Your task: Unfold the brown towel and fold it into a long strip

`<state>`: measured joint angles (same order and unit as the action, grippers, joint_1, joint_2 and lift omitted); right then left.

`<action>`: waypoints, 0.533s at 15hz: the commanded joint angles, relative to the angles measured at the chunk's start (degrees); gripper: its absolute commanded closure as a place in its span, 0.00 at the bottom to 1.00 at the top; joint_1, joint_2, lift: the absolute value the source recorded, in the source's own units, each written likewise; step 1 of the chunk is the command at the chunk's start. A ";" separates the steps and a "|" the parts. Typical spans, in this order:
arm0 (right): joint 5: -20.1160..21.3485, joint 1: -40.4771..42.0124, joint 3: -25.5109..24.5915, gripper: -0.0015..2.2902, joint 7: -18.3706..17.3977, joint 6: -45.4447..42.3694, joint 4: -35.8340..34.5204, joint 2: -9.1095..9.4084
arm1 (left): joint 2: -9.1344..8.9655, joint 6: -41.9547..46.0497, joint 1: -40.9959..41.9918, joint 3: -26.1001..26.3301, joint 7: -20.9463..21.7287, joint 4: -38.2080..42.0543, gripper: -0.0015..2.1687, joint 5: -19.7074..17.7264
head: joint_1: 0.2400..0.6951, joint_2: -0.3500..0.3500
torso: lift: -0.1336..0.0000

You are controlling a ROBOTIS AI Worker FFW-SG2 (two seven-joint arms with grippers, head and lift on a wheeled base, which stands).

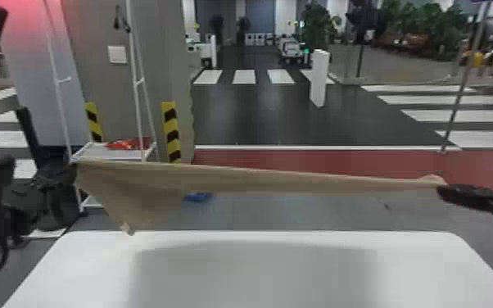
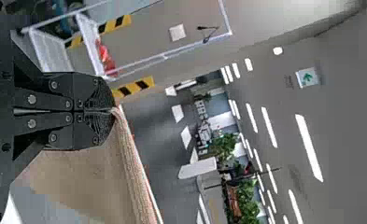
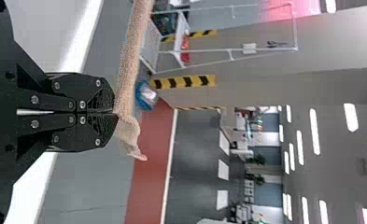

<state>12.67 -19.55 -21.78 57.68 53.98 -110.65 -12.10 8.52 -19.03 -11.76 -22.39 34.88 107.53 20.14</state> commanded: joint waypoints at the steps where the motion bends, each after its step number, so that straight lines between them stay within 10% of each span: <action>1: 0.77 13.31 -1.33 0.99 3.23 -7.97 -3.34 -0.03 | 0.10 21.17 13.61 -2.92 -0.34 -1.18 0.75 -0.10 | 0.39 0.57 | 0.06; 5: 3.67 28.43 -5.03 0.99 10.87 -23.61 -3.16 0.94 | 0.19 51.58 29.17 -5.38 -0.16 -9.97 0.75 -1.86 | 0.95 0.55 | 0.06; 8: 3.76 34.41 -10.12 0.99 15.62 -29.41 -3.60 0.94 | 0.63 63.36 34.97 -9.78 3.88 -12.78 0.75 -2.65 | 1.00 0.51 | 0.06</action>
<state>16.39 12.38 -29.46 72.52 26.86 -113.99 -11.16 8.96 38.48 20.78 -30.31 37.67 96.13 17.77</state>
